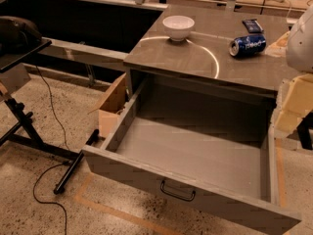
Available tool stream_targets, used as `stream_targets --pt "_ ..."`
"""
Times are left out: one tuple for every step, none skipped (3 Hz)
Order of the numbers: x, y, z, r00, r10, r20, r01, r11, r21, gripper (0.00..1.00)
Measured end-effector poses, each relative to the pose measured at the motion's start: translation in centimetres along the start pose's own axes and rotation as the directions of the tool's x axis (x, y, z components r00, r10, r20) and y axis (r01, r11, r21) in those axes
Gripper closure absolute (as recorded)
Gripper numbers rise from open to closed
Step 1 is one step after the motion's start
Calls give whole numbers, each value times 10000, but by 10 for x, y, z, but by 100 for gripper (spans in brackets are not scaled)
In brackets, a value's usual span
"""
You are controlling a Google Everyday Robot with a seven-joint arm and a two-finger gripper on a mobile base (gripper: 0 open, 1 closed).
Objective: Close top drawer
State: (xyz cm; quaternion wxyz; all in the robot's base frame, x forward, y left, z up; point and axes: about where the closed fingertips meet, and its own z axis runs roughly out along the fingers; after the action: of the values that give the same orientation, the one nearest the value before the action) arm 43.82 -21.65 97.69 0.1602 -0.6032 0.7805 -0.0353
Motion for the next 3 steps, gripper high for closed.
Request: stream_targets --pt "0 0 0 10000 0 1 0 10000 2 0" --pt "8 4 13 9986 291 440 -302 9993 237 18" --pt "23 23 48 9941 505 957 -556 9971 517 41"
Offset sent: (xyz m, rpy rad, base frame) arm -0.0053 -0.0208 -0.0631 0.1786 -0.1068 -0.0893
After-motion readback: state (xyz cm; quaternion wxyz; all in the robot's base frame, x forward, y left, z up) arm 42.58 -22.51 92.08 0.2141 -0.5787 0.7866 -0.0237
